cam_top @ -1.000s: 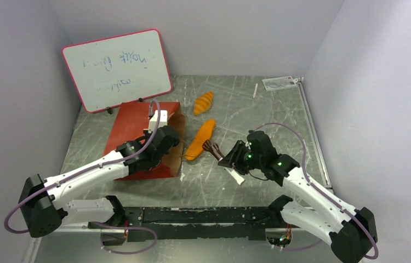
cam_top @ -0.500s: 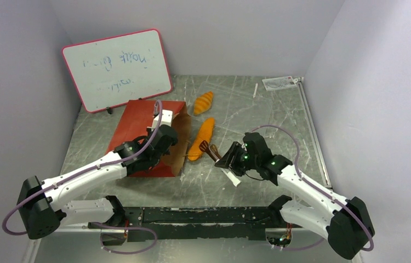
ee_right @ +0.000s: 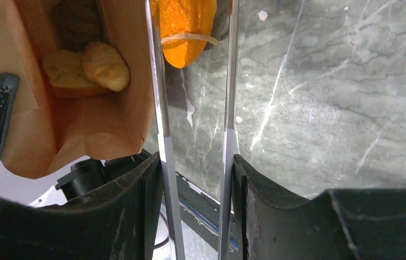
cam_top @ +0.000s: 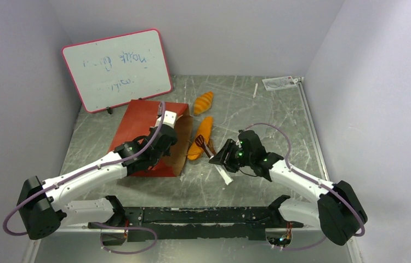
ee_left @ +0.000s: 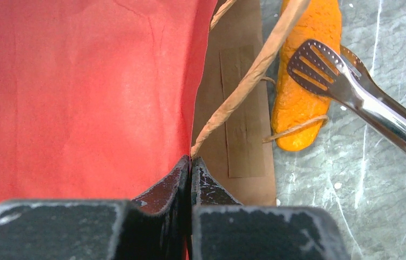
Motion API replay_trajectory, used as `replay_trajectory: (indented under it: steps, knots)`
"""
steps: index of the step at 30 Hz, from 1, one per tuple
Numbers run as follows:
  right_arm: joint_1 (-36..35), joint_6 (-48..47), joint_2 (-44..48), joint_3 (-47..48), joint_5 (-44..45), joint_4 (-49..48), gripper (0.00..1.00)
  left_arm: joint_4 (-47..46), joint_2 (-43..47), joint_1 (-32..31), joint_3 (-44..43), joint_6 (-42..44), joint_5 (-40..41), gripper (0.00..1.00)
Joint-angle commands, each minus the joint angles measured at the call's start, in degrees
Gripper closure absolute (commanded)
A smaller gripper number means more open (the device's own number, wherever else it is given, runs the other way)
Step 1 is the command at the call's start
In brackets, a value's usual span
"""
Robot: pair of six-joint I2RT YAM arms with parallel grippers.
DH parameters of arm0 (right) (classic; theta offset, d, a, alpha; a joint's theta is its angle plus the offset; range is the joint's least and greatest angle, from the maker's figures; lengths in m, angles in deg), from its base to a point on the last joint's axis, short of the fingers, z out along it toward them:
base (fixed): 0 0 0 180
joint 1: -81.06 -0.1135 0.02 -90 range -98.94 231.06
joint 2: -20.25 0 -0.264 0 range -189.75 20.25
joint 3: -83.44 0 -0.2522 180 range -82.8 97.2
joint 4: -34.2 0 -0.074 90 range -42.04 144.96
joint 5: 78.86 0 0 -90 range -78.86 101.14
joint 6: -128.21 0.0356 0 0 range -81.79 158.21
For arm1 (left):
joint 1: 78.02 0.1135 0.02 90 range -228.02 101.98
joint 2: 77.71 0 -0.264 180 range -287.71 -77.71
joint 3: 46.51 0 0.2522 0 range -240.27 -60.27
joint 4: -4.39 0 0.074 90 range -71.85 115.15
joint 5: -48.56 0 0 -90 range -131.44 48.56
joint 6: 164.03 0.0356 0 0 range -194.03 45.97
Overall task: Take the fake bread out of the paper bag
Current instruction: Pick up the fake bread from the center of the board.
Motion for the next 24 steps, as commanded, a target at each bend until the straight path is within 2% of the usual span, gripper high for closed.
replay_trajectory:
  steps: [1,3,5,6,9,11,17,24]
  knots:
    - [0.7,-0.5,-3.1,1.5,-2.4,-6.1,0.51,-3.6,0.2,0.4,0.9,2.6,-3.3,0.93]
    - [0.8,-0.9,-4.8,2.1,-2.9,-6.8,0.52,-3.8,0.3,0.4,1.1,2.7,-3.5,0.93]
    - [1.2,-1.0,-6.1,2.3,-3.9,-7.9,0.58,-3.7,0.4,0.5,1.2,2.7,-3.3,0.93]
    - [1.5,-1.0,-6.7,2.2,-4.4,-8.6,0.63,-3.6,0.5,0.6,1.2,2.5,-3.2,0.93]
    - [1.9,-0.9,-6.6,2.5,-5.1,-8.6,0.89,-3.2,1.5,0.8,1.4,1.5,-2.4,0.93]
    - [1.8,-1.0,-5.0,3.1,-4.5,-7.4,1.00,-2.4,2.2,1.1,1.4,-0.4,-1.8,0.93]
    - [1.8,-2.9,2.0,5.8,0.3,-2.4,1.00,0.8,3.9,1.1,1.6,-4.5,-1.3,0.93]
    - [1.8,-2.6,8.1,6.8,6.8,-3.5,1.00,2.9,5.4,1.1,1.6,-6.6,-2.4,0.93]
